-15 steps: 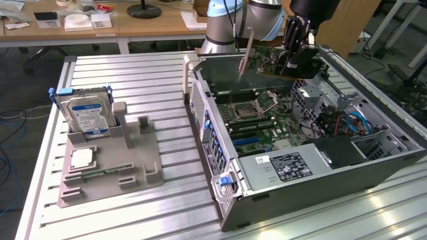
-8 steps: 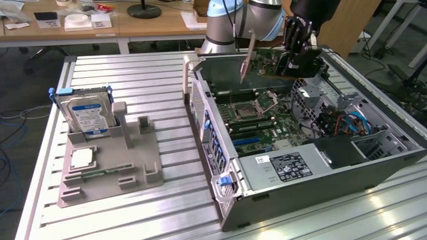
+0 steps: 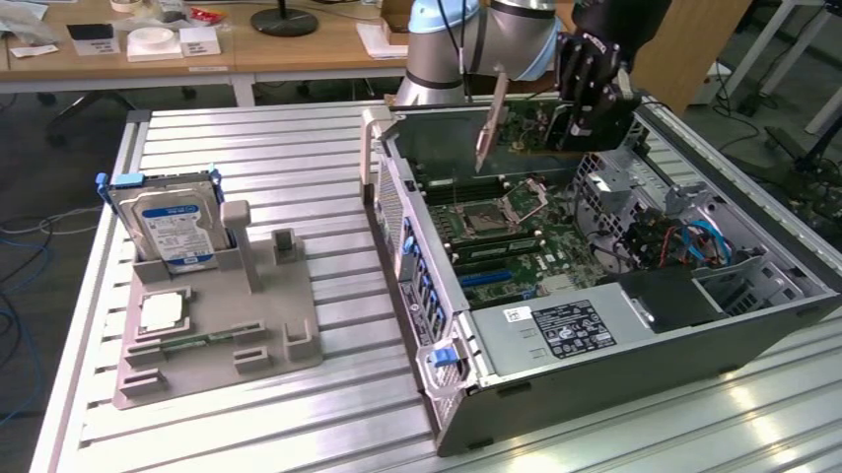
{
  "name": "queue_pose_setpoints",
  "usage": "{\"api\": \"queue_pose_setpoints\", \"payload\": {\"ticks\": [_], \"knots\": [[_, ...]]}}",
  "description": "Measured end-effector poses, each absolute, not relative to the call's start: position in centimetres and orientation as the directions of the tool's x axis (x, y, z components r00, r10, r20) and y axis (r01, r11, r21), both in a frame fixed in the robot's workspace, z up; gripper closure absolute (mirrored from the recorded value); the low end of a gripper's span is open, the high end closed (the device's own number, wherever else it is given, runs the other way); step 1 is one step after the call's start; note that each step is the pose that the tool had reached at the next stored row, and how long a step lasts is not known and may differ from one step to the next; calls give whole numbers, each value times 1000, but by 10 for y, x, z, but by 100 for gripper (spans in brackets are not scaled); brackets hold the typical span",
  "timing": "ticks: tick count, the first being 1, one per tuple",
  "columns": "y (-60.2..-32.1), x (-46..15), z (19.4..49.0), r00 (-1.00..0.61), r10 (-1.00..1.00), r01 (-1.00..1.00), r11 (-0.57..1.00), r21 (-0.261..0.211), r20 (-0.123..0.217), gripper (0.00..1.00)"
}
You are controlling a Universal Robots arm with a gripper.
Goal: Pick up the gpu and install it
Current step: 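Insert the gpu into the slot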
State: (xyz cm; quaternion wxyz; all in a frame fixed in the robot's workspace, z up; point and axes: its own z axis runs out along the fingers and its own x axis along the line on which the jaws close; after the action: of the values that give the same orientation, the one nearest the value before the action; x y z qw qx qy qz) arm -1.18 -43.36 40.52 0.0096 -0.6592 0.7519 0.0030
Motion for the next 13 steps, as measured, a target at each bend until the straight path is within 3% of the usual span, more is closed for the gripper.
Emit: {"api": "queue_pose_setpoints", "payload": {"ticks": [13], "knots": [[-434,-13,397,-32,-999,-999,32,-15,-19,72]]}}
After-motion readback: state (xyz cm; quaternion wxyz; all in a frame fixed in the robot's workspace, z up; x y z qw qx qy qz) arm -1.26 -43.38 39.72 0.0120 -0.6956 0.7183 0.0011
